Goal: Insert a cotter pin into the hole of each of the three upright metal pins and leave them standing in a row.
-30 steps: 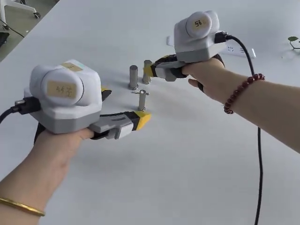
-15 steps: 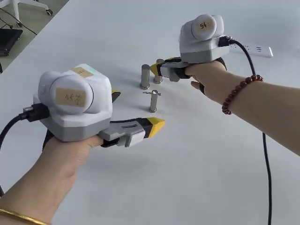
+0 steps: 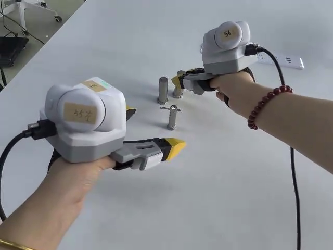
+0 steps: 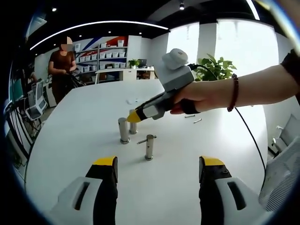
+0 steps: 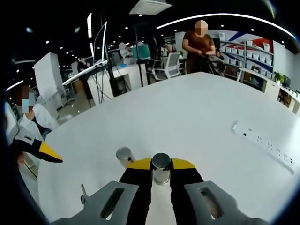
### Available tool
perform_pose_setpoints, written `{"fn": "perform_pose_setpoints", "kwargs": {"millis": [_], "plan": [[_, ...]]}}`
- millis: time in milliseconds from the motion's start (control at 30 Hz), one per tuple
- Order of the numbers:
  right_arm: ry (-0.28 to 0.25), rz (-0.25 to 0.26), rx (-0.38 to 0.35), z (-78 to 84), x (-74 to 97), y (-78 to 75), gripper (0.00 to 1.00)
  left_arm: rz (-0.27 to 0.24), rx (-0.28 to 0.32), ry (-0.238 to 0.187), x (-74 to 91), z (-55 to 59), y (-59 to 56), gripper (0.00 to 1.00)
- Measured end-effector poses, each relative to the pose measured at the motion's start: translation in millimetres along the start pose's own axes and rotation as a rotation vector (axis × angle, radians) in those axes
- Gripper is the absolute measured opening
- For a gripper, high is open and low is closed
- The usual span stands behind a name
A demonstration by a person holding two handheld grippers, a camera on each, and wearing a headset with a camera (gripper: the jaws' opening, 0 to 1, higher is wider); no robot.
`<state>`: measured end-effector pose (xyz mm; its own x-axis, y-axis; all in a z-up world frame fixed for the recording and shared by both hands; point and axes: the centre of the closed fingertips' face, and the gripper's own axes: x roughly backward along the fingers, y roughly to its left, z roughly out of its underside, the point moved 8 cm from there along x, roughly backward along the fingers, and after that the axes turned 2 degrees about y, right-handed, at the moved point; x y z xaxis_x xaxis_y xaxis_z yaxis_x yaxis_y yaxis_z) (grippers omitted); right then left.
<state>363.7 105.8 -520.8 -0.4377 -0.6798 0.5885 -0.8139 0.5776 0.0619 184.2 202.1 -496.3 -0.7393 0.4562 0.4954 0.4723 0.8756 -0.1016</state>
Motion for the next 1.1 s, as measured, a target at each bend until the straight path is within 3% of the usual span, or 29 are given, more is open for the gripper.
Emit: {"fn": "perform_pose_setpoints", "kwargs": {"millis": [133,333,667,833,1100], "plan": [[0.024,-0.012,0.043,2.6,6.6,4.5,0.08,-0.001,-0.009,0.002,2.2,0.1,-0.4,0.70],[0.024,-0.043,0.043,6.8,21.1,5.4,0.08,-0.001,-0.018,-0.007,5.9,-3.5,-1.9,0.70],[0.029,-0.095,0.076,20.4,51.0,1.3,0.08,0.009,-0.028,-0.015,9.8,-10.3,-12.7,0.70],[0.048,-0.131,0.135,32.3,70.7,10.4,0.08,0.015,-0.043,-0.015,12.8,-12.4,-18.8,0.70],[0.067,-0.177,0.170,51.1,96.6,21.3,0.08,0.014,-0.061,-0.020,17.5,-12.7,-24.9,0.69]]}}
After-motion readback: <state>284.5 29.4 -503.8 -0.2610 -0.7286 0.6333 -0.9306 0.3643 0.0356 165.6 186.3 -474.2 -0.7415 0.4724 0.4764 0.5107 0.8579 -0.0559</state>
